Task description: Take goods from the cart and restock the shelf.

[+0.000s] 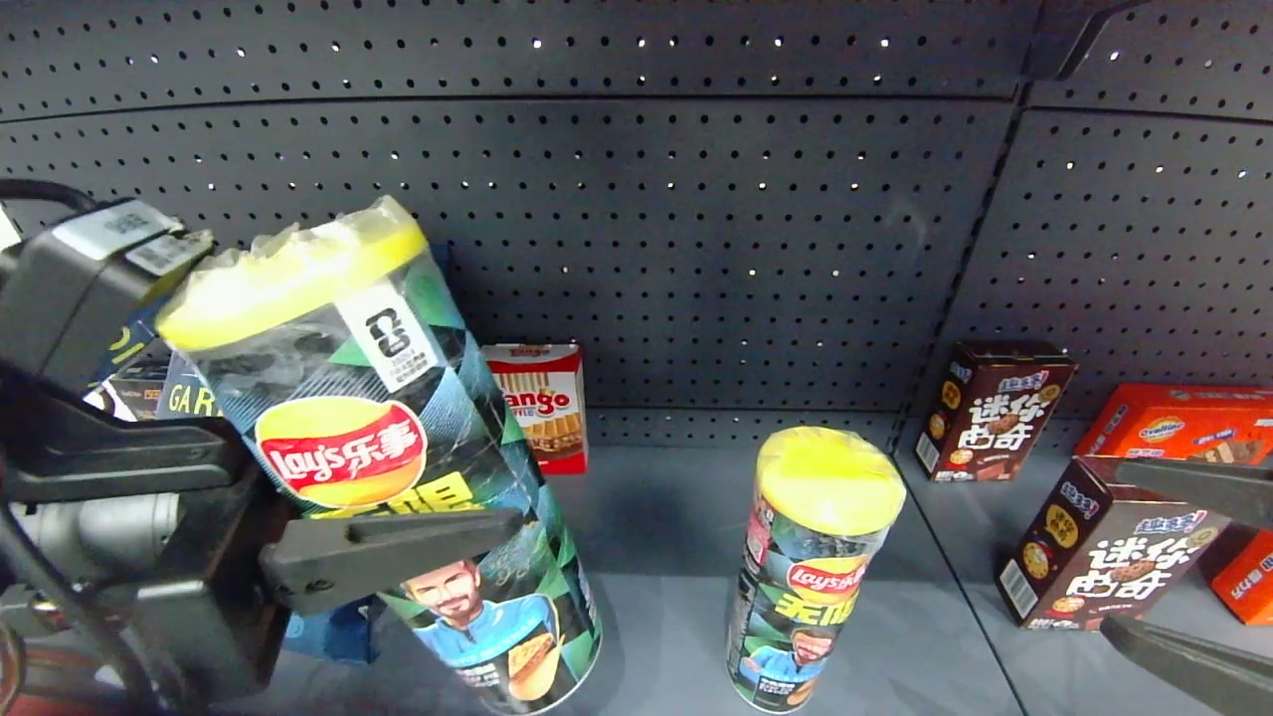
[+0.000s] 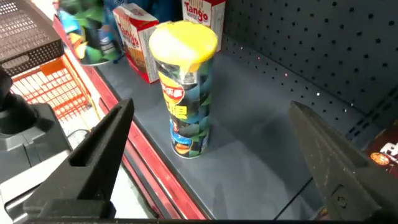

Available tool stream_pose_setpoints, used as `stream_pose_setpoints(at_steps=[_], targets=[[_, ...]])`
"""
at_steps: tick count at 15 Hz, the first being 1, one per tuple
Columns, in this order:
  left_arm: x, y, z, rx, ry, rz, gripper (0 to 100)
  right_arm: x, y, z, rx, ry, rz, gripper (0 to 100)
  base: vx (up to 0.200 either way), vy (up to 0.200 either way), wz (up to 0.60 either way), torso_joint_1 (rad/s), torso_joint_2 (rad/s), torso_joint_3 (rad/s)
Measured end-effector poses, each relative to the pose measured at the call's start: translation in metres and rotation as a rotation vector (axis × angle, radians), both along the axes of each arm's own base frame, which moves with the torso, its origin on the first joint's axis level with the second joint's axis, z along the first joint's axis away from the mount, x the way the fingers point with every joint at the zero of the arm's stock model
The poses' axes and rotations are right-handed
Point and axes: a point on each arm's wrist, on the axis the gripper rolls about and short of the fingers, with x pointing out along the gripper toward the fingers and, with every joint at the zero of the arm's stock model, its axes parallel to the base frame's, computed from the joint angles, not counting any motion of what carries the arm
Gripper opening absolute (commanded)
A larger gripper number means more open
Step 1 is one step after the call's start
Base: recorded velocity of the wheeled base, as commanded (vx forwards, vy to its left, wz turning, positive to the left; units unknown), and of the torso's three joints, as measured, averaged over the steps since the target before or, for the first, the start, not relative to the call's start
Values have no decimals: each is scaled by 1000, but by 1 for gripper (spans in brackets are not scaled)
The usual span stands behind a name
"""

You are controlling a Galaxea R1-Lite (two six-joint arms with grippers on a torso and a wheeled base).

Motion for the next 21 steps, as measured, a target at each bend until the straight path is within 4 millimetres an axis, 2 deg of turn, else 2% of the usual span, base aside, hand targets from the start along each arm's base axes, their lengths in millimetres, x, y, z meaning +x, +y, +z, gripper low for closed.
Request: stream_pose_setpoints(at_steps=[4,12,16,21], targets=[[22,-18,12,-2,-24,-20,0,1,0,-3,-3,13,-4,100,0,0,0,0,0,0],[54,-36,12,63,-38,54,0,1,1,0,13,15,-5,100,0,0,0,0,0,0],[74,-55,18,61,-56,44,0,1,0,2,19,8,-3,100,0,0,0,0,0,0],[91,-74,13,76,-36,16,0,1,0,3,34,15,0,100,0,0,0,0,0,0]])
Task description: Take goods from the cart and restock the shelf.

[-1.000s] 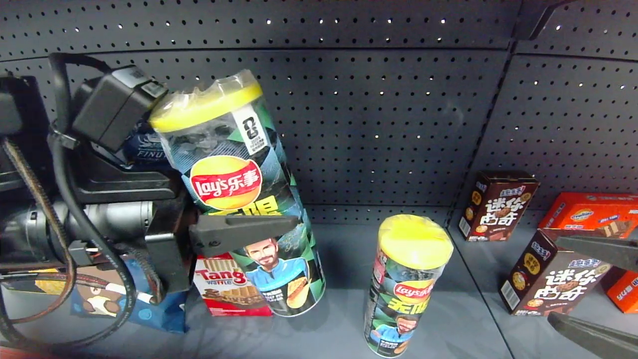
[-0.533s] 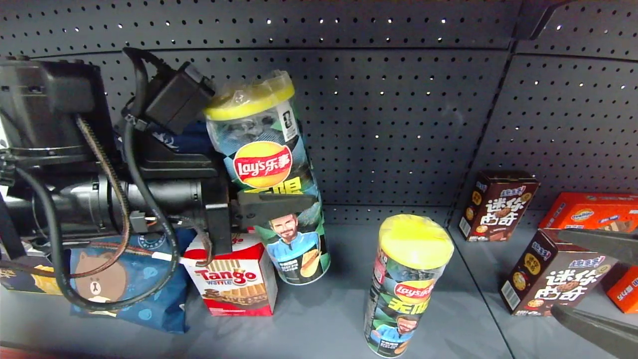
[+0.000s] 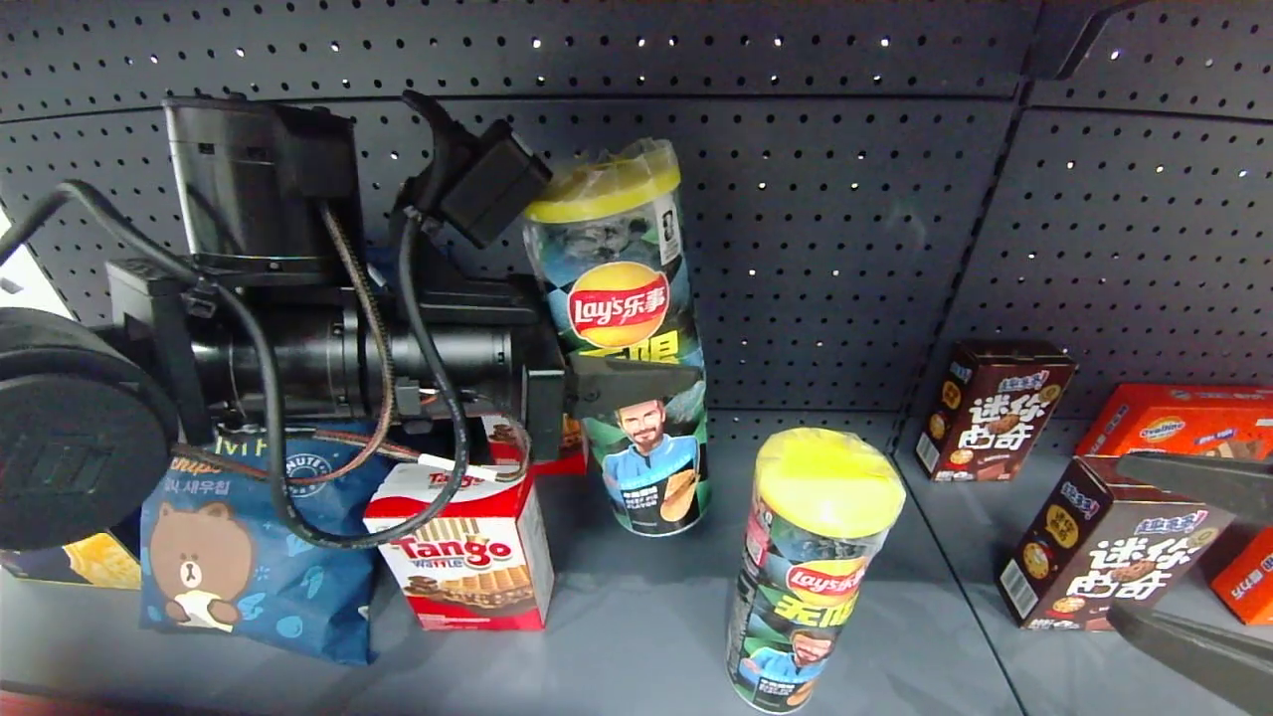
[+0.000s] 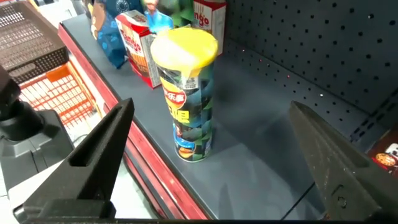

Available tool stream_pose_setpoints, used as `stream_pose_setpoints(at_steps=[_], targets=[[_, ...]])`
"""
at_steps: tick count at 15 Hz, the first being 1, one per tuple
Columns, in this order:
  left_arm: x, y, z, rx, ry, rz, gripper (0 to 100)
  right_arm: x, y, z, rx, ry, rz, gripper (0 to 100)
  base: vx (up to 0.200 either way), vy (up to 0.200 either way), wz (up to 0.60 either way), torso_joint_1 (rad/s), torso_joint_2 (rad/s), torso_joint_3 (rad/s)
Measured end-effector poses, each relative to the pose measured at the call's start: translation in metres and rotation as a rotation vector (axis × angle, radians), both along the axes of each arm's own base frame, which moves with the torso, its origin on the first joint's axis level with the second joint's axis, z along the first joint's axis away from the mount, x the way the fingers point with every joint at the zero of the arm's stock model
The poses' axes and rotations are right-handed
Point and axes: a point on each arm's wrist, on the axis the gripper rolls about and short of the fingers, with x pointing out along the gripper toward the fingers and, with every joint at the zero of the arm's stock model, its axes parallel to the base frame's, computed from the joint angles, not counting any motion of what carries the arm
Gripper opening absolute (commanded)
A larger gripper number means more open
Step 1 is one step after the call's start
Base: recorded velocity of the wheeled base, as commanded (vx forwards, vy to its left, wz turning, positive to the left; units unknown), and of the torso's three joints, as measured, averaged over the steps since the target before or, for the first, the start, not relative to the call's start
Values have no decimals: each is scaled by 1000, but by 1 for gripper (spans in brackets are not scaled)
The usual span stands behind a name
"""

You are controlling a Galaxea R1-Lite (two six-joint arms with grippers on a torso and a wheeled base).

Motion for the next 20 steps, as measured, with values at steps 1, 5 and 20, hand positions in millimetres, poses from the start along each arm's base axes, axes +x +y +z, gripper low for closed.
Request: stream_pose_setpoints(at_steps=[1,5,20], targets=[[5,-4,-2,2,3,-2,0,0,0,0,1,-2,1,100,0,0,0,0,0,0],[26,-16,-13,23,1,-9,0,1,1,1,4,-1,2,100,0,0,0,0,0,0],[74,-46,-56,111,-25,-49,0,0,1,-4,6,25,3,100,0,0,0,0,0,0]])
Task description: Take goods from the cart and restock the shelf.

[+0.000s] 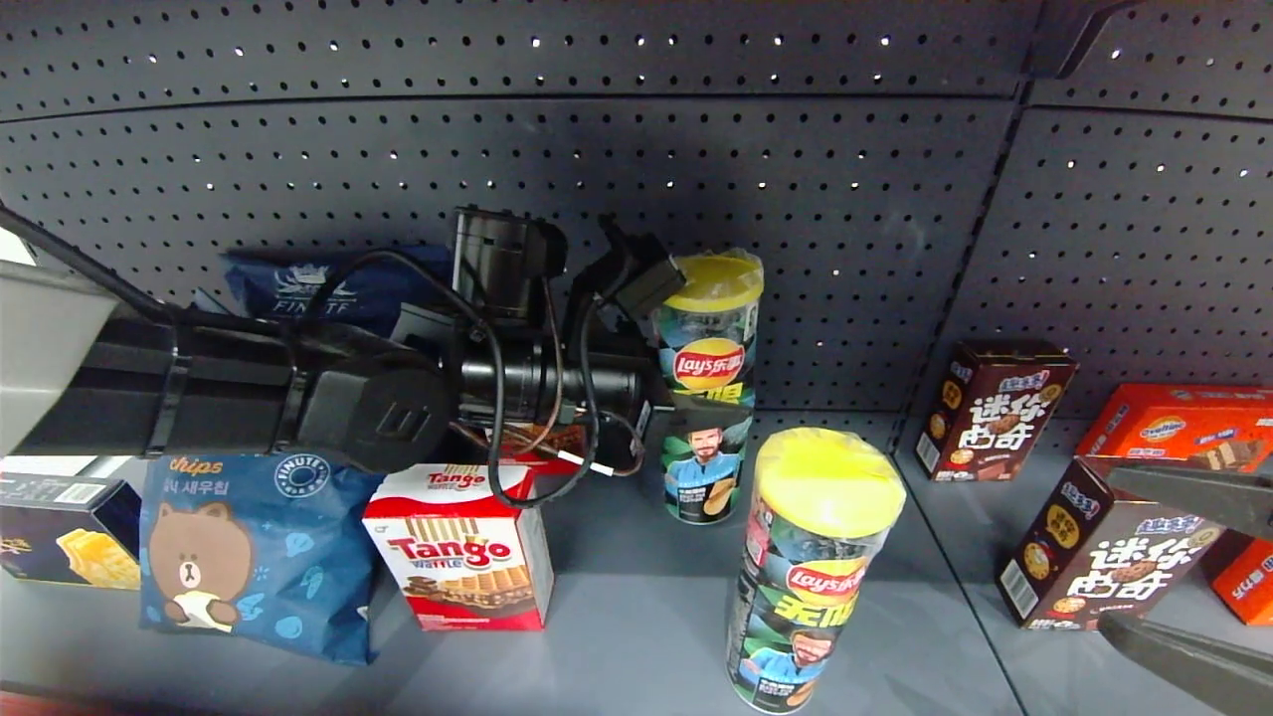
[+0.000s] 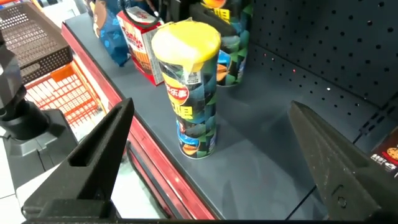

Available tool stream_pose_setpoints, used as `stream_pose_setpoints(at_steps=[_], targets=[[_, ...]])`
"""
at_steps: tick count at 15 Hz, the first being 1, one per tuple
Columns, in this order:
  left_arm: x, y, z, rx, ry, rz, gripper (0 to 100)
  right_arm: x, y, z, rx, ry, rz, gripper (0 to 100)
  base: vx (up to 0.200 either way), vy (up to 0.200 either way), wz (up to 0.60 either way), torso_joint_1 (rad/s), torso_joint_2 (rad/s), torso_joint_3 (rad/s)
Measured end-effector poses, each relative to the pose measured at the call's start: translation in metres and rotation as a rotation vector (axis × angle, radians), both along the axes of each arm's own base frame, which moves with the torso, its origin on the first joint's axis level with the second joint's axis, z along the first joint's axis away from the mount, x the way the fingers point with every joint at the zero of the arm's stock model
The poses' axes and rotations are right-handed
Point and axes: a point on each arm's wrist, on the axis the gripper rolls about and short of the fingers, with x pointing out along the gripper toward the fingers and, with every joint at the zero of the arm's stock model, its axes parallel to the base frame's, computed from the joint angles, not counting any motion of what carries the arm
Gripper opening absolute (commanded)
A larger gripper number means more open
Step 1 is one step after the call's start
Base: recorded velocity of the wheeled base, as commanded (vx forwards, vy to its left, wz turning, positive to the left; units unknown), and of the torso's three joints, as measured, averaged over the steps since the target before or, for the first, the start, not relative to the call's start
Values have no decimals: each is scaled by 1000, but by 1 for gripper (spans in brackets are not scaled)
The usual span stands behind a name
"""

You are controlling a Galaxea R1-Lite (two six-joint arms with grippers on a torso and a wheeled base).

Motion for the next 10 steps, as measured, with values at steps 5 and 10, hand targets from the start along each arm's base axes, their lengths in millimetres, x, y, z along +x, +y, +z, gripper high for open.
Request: stream_pose_setpoints(at_steps=[5,10], targets=[[15,-11,-10,1,-1,-6,0,0,0,1,7,-6,-1,100,0,0,0,0,0,0],[28,-21,-20,3,-1,-10,0,0,0,0,8,-9,-1,100,0,0,0,0,0,0]])
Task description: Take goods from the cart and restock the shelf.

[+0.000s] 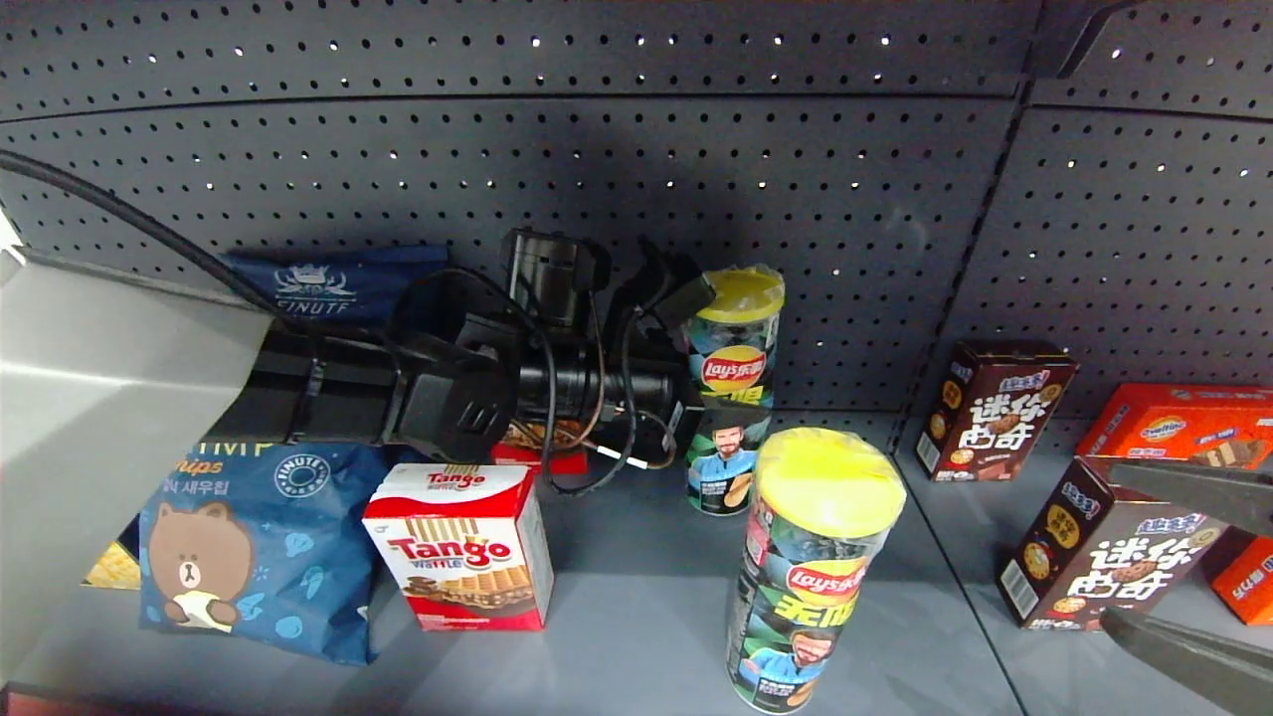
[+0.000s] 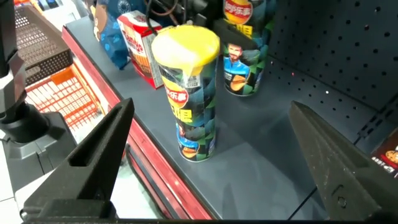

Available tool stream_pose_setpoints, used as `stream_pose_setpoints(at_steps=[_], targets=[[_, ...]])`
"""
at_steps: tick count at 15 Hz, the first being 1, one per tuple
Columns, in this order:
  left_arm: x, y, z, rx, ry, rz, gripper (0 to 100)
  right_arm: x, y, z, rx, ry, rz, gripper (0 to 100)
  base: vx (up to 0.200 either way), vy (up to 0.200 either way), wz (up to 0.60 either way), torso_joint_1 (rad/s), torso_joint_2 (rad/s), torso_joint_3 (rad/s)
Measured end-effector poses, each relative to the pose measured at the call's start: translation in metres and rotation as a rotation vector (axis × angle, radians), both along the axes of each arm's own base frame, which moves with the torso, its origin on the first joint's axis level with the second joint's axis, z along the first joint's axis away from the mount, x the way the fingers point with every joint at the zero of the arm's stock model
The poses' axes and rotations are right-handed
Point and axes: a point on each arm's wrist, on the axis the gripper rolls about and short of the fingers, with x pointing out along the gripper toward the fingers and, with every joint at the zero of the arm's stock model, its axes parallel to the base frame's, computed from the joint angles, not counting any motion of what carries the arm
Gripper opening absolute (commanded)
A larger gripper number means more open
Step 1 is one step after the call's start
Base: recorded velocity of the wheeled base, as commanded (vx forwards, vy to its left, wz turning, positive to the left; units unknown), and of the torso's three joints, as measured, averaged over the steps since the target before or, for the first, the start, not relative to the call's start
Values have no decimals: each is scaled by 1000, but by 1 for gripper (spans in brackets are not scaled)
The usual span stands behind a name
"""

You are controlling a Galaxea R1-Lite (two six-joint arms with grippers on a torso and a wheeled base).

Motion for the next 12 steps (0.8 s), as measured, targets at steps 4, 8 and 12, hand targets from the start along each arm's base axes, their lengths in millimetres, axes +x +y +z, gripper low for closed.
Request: stream_pose_setpoints(at_steps=[4,8,12], targets=[[10,-4,-5,-1,-2,5,0,0,0,-1,-2,3,2,100,0,0,0,0,0,0],[18,-8,-14,3,5,5,0,-1,0,-4,-4,7,2,100,0,0,0,0,0,0],[24,-12,-21,5,9,5,0,-2,-1,-8,-5,17,3,100,0,0,0,0,0,0]])
